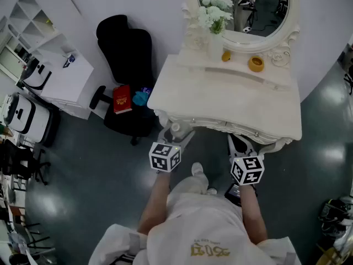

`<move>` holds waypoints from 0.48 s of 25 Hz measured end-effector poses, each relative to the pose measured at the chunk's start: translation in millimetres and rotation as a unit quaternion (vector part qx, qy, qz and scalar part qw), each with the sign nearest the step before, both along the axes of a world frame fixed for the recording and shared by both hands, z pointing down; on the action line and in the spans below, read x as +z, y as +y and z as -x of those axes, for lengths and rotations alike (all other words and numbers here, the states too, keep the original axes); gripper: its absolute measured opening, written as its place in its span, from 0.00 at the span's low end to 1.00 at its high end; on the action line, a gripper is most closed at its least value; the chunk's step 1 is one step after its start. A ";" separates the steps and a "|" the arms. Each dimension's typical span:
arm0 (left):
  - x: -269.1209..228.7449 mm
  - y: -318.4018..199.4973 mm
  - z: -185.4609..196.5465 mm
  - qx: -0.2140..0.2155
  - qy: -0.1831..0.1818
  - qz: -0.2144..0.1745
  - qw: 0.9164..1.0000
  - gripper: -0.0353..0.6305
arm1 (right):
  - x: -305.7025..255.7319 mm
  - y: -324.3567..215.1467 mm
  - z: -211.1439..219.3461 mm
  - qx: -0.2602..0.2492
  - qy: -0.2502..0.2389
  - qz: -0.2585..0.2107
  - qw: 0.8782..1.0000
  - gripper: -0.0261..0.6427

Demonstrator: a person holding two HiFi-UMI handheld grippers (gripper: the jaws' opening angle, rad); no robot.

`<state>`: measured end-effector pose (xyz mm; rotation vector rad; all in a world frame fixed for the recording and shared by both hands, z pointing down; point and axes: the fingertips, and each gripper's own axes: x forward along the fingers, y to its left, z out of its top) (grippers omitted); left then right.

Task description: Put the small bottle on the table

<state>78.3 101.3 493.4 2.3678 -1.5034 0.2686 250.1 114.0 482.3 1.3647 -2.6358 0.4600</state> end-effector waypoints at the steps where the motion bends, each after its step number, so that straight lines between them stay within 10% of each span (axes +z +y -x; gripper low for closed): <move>1: -0.3 1.6 0.7 0.000 0.000 0.002 1.000 0.57 | -1.2 1.4 0.3 0.000 -0.001 0.000 1.000 0.06; 12: -3.8 13.6 4.8 0.005 0.000 0.001 1.000 0.57 | -6.6 10.0 9.0 -0.011 -0.012 0.003 1.000 0.06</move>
